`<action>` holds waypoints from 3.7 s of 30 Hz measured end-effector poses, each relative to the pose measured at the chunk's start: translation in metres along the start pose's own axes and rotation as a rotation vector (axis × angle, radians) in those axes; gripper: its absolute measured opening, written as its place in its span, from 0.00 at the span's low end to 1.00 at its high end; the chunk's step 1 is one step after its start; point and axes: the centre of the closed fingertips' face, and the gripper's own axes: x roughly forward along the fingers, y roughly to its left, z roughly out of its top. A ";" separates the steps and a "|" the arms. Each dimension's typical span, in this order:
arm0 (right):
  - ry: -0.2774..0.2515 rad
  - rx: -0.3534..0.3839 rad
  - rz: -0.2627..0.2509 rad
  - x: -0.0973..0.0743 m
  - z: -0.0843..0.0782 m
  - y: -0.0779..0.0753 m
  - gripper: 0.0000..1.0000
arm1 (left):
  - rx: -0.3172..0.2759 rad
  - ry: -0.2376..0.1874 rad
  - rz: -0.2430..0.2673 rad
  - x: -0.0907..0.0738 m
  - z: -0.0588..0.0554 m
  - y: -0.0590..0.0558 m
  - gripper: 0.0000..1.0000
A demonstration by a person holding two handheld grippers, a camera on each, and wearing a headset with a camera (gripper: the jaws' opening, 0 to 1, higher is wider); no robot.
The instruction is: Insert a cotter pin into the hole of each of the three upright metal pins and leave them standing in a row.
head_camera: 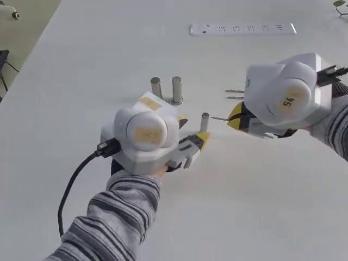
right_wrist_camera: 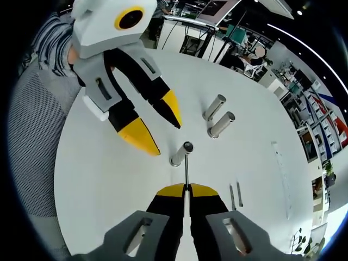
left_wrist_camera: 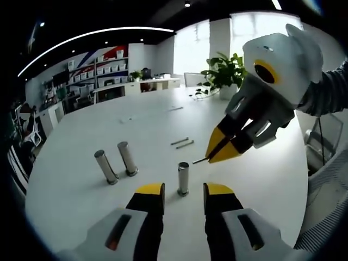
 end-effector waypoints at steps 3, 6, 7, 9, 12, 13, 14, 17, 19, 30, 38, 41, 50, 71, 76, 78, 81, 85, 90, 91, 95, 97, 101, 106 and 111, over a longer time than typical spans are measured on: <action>0.004 0.005 0.005 0.005 -0.004 -0.003 0.00 | 0.000 0.010 0.000 0.008 -0.002 0.000 0.23; 0.003 0.014 0.011 0.008 -0.005 -0.003 0.00 | -0.015 0.026 0.001 0.016 -0.005 0.000 0.21; 0.004 0.014 0.014 0.008 -0.004 -0.002 0.00 | -0.015 0.026 0.003 0.019 -0.005 0.000 0.20; 0.004 0.015 0.017 0.009 -0.004 -0.001 0.00 | -0.020 0.030 0.005 0.023 -0.007 0.000 0.20; 0.002 0.018 0.017 0.008 -0.003 -0.001 0.00 | -0.035 0.036 0.000 0.028 -0.009 0.000 0.18; 0.001 0.017 0.017 0.008 -0.003 -0.001 0.00 | -0.037 0.039 -0.001 0.029 -0.010 0.000 0.18; 0.002 0.017 0.018 0.008 -0.002 -0.001 0.00 | -0.041 0.042 -0.007 0.031 -0.011 -0.001 0.17; 0.005 0.013 0.020 0.008 -0.002 -0.001 0.00 | -0.054 0.050 -0.006 0.035 -0.014 0.000 0.14; 0.008 0.010 0.022 0.008 -0.003 -0.001 0.00 | -0.058 0.053 -0.004 0.036 -0.015 0.000 0.12; 0.000 0.004 0.021 0.008 0.003 0.000 0.00 | -0.080 0.037 0.008 0.039 -0.013 0.001 0.06; -0.015 0.005 0.019 0.007 0.008 -0.003 0.00 | -0.050 0.016 0.014 0.038 -0.013 0.002 0.05; -0.029 0.002 0.029 0.007 0.011 -0.002 0.00 | -0.023 0.017 0.010 0.039 -0.013 0.000 0.05; -0.038 -0.004 0.033 0.012 0.018 -0.001 0.00 | -0.041 0.012 0.025 0.039 -0.013 0.001 0.05; -0.088 0.079 0.004 0.003 0.020 -0.004 0.00 | -0.072 0.005 0.056 0.040 -0.014 0.002 0.05; -0.099 0.086 0.010 0.006 0.024 -0.002 0.00 | -0.071 0.007 0.058 0.040 -0.014 0.002 0.05; -0.104 0.090 0.009 0.006 0.026 -0.002 0.00 | -0.064 0.008 0.056 0.040 -0.014 0.002 0.05; -0.103 0.093 0.007 0.006 0.027 -0.002 0.00 | -0.065 0.010 0.057 0.040 -0.014 0.002 0.05; -0.105 0.100 0.008 0.006 0.027 -0.001 0.00 | -0.067 0.010 0.058 0.040 -0.015 0.002 0.05; -0.115 0.201 -0.020 0.003 0.021 -0.005 0.01 | -0.060 0.012 0.062 0.040 -0.015 0.002 0.05; -0.120 0.214 -0.023 0.002 0.021 -0.005 0.02 | -0.059 0.013 0.063 0.040 -0.015 0.002 0.05; -0.162 0.348 -0.043 -0.003 0.016 -0.009 0.08 | -0.063 0.019 0.060 0.038 -0.015 0.004 0.05; -0.170 0.402 -0.061 -0.005 0.011 -0.011 0.10 | -0.066 0.022 0.065 0.037 -0.015 0.007 0.05; -0.167 0.446 -0.085 -0.010 0.001 -0.010 0.13 | -0.055 0.030 0.079 0.033 -0.017 0.018 0.05; -0.204 0.525 -0.093 -0.013 -0.004 -0.007 0.18 | -0.046 0.029 0.108 0.025 -0.018 0.037 0.05; -0.259 0.620 -0.095 -0.014 -0.005 -0.007 0.21 | -0.049 0.030 0.133 0.019 -0.019 0.055 0.05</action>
